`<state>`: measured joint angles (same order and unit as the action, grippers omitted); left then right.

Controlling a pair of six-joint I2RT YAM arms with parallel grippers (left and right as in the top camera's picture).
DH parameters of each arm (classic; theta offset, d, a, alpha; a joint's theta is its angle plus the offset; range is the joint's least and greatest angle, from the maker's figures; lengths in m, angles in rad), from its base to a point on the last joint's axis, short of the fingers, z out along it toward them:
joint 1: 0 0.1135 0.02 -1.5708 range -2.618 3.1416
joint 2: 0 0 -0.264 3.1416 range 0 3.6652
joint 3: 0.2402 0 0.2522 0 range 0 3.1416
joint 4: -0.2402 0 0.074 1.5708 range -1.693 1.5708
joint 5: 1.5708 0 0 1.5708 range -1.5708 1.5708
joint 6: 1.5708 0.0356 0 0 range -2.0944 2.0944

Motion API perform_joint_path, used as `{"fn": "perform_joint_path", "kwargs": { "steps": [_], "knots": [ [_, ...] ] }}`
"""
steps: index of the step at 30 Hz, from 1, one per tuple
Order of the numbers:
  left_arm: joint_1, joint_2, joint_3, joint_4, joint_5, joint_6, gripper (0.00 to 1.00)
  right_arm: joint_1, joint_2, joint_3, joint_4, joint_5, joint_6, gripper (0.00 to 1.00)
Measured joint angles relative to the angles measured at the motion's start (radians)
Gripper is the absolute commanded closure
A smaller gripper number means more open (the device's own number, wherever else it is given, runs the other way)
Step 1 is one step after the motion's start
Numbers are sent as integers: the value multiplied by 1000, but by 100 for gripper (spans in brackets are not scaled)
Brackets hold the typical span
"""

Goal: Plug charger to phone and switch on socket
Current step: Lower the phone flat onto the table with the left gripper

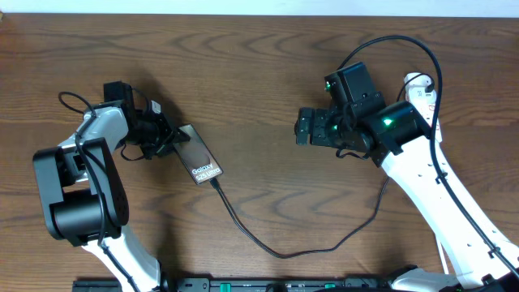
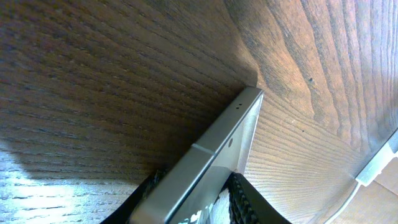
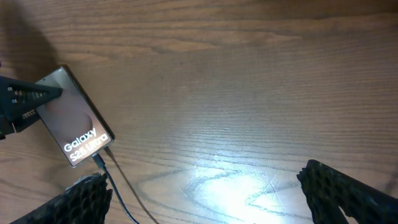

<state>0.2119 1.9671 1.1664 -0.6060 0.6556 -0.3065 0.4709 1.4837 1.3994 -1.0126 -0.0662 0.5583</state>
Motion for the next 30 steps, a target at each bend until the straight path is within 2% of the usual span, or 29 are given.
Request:
{"fn": "perform_joint_path", "kwargs": {
  "steps": [22, 28, 30],
  "knots": [
    [0, -2, 0, -12, -5, 0, 64, 0, 0, 0, 0, 0, 0, 1],
    [-2, -19, 0, -24, -10, 6, 26, 0, 0, 0, 0, 0, 0, 1],
    [-5, -29, 1, -24, -12, 7, 19, 0, 0, 0, 0, 0, 0, 1]
  ]
}}
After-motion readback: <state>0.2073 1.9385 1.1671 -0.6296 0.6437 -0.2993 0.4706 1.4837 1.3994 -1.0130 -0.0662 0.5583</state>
